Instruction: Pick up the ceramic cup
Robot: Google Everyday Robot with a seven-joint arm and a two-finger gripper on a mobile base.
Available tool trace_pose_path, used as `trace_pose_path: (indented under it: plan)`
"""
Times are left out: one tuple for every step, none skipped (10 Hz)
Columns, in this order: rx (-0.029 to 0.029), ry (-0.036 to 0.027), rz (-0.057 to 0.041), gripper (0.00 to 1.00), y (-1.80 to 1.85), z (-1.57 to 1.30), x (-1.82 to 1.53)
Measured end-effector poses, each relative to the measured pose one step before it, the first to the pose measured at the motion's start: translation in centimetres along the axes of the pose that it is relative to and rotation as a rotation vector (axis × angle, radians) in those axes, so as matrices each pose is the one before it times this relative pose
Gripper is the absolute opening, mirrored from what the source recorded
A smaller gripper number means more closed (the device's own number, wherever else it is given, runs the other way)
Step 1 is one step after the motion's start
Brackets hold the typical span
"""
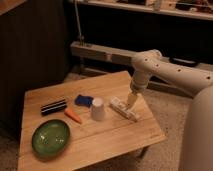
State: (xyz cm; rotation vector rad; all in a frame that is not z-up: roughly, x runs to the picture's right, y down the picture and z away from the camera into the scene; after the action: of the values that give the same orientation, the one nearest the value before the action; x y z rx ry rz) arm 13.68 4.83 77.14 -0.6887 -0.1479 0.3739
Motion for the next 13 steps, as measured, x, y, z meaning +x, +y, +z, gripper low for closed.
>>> trace_pose_path:
  plan:
    - [-0.00749, -0.06939, -0.08912, 0.8, 0.718, -0.488, -0.771]
    - [-0.00002, -0.06483, -0.08607, 0.8, 0.568, -0.478, -1.002]
    - [0.00945, -0.07662, -0.10068, 0.8, 0.521, -0.665, -1.331]
    - [0.00222, -0.02444, -0.03272, 0.8, 0.144, -0.434, -0.167]
    - [-0.00898, 0.01337, -0.00609, 0.8, -0.094, 0.046, -0.021]
    - [-0.0182, 0.05983, 0.01014, 0.8, -0.132, 0.969, -0.071]
    - [-0.01418, 0.02677, 0.00311, 0.8, -0.237, 1.176, -0.236]
    - [-0.01917, 0.0268, 0.00659, 0.8, -0.24, 1.838, 0.027]
    - [-0.024, 0.01888, 0.01249, 0.8, -0.361, 2.618, 0.201]
    - [-0.01749, 0.00092, 0.00376, 0.8, -0.361, 1.705, -0.24]
    - [-0.00753, -0.00897, 0.00234, 0.8, -0.36, 0.965, -0.314]
    - [-0.00232, -0.02599, 0.00373, 0.8, -0.454, 0.809, -0.329]
    - [0.00611, -0.01745, -0.01458, 0.8, -0.348, -0.03, -0.699]
